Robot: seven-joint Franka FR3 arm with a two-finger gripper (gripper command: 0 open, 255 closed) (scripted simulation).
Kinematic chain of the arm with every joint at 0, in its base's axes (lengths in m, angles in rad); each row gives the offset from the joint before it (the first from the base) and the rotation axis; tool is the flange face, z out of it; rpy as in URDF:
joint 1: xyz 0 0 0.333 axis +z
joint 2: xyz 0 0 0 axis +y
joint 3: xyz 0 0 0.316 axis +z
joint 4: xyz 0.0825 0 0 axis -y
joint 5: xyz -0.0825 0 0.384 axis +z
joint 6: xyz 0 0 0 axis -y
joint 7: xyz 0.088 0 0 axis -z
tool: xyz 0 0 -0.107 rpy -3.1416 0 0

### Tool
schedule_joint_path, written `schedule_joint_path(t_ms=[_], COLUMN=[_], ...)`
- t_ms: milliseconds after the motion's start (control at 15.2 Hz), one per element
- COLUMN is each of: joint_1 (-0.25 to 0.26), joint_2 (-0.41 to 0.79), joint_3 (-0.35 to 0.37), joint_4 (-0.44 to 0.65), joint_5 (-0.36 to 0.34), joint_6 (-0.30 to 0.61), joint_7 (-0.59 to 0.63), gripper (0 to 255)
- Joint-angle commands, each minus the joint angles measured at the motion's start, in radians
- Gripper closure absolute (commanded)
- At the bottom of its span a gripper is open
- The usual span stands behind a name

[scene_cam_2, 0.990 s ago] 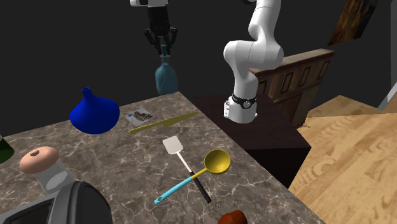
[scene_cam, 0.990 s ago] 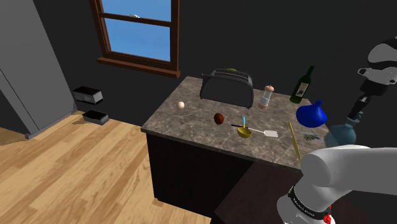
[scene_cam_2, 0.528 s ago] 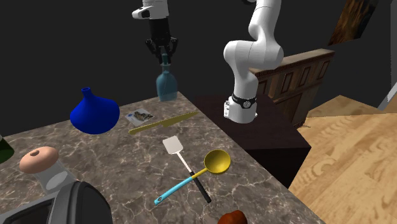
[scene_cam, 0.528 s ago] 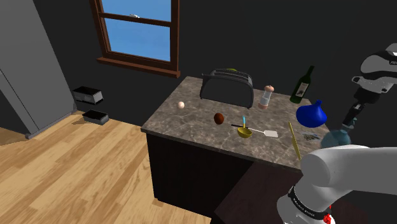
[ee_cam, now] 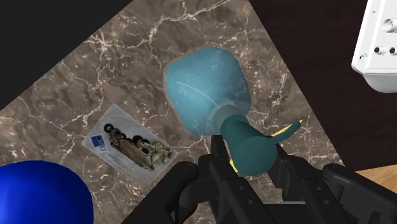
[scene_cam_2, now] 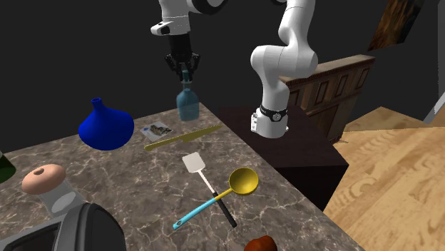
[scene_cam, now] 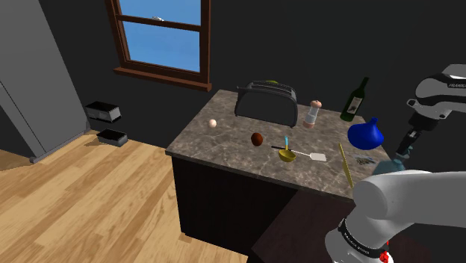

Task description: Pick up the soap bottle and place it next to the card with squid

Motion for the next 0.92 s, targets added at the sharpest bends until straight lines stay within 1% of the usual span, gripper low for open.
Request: schedule_joint_path(t_ms=[0,396,462,792,858], joint_1=[-0.001,-0.001,-0.001,-0.001,-0.001], joint_2=[0.0,0.0,0.0,0.0,-0.006], joint_3=[-0.005,-0.005,-0.005,-0.005,0.014], joint_4=[-0.01,-0.01,-0.01,-0.01,0.016], joint_5=[-0.004,-0.004,-0.004,-0.004,0.008], joint_6=[0.011,0.011,0.011,0.011,-0.022], joint_7=[0.002,0.002,0.002,0.002,-0.001], gripper=[255,255,0,0,0])
